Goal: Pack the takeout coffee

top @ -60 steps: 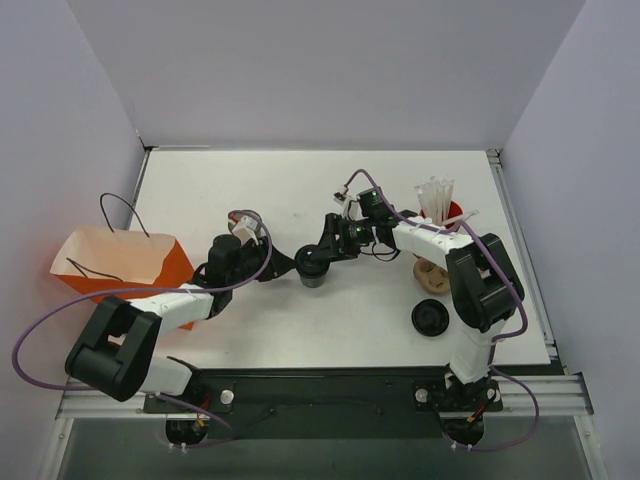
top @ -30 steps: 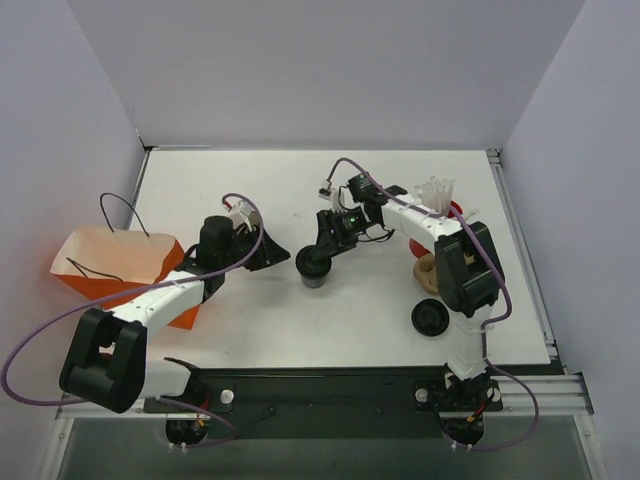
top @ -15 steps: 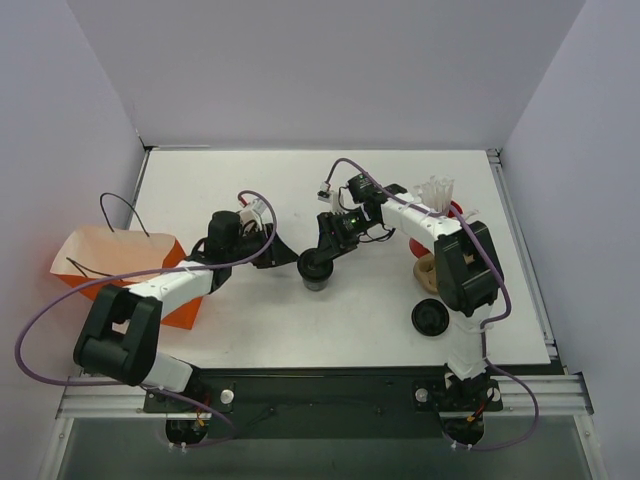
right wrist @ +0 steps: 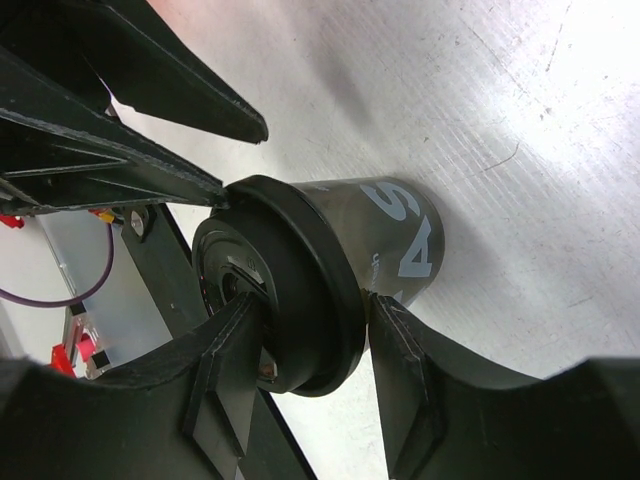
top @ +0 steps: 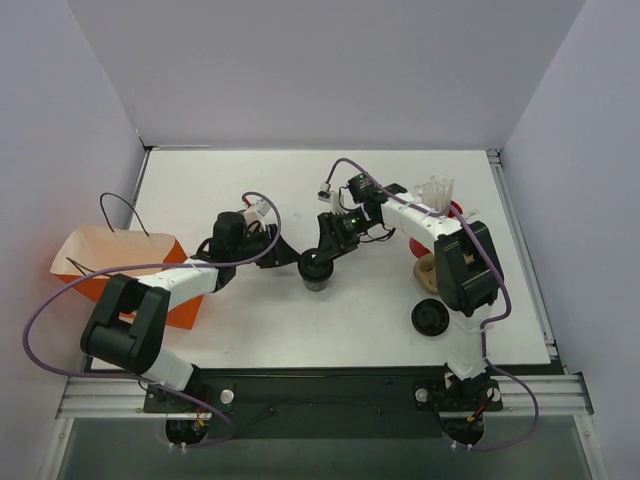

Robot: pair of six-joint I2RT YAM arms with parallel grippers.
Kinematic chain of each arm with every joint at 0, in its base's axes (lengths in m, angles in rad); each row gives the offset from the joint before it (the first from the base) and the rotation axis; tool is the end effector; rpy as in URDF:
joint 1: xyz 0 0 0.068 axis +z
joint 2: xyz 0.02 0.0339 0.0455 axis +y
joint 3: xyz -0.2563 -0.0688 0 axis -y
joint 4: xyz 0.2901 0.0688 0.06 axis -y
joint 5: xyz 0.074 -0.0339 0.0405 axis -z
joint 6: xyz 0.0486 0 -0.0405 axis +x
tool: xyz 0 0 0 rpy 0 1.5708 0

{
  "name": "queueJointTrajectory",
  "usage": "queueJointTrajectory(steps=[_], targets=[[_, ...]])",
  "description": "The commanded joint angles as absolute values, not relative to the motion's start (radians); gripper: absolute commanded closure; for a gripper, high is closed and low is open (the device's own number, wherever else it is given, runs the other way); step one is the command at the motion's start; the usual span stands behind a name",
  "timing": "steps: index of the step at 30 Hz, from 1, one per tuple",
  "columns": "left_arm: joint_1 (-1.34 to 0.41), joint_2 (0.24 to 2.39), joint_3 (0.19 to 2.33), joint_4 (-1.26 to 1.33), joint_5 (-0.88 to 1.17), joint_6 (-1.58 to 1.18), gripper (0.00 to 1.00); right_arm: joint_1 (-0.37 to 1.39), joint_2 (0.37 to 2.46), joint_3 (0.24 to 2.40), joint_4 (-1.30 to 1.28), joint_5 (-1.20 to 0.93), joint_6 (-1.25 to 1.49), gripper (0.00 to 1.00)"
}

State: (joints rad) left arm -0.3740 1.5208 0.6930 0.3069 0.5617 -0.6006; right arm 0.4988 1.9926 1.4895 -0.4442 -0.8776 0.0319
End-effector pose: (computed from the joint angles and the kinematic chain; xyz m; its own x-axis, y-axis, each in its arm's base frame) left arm 0.3140 -0.1510 0.1391 -0.8000 -0.1999 -0.5658 0.3481 0.6135 -0.7089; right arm 0.3943 0.2574 0.1747 -0.7349 -0.3771 -0.5637 -0.6770 0.3585 0.6428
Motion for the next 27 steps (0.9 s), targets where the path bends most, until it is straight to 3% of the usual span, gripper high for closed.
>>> queueJointTrajectory(steps=[1, 7, 16, 22, 27], targets=[[-0.402, 1.557, 0.698, 0.224, 0.391, -0.551, 0.57, 0.509, 2.042, 1.441, -0.511, -0.758, -0.032, 0.58], [-0.475, 1.591, 0.592, 0.14, 0.172, -0.592, 0.57, 0.492, 2.034, 1.324, -0.42, -0.723, 0.0, 0.59], [-0.591, 1.602, 0.473, 0.182, 0.055, -0.67, 0.58, 0.489, 1.991, 1.21, -0.287, -0.703, 0.063, 0.62], [-0.592, 1.465, 0.498, 0.149, 0.141, -0.692, 0.58, 0.492, 1.991, 1.256, -0.316, -0.747, 0.025, 0.62], [-0.563, 1.26, 0.615, -0.055, 0.115, -0.635, 0.55, 0.505, 2.028, 1.359, -0.445, -0.837, -0.108, 0.62]])
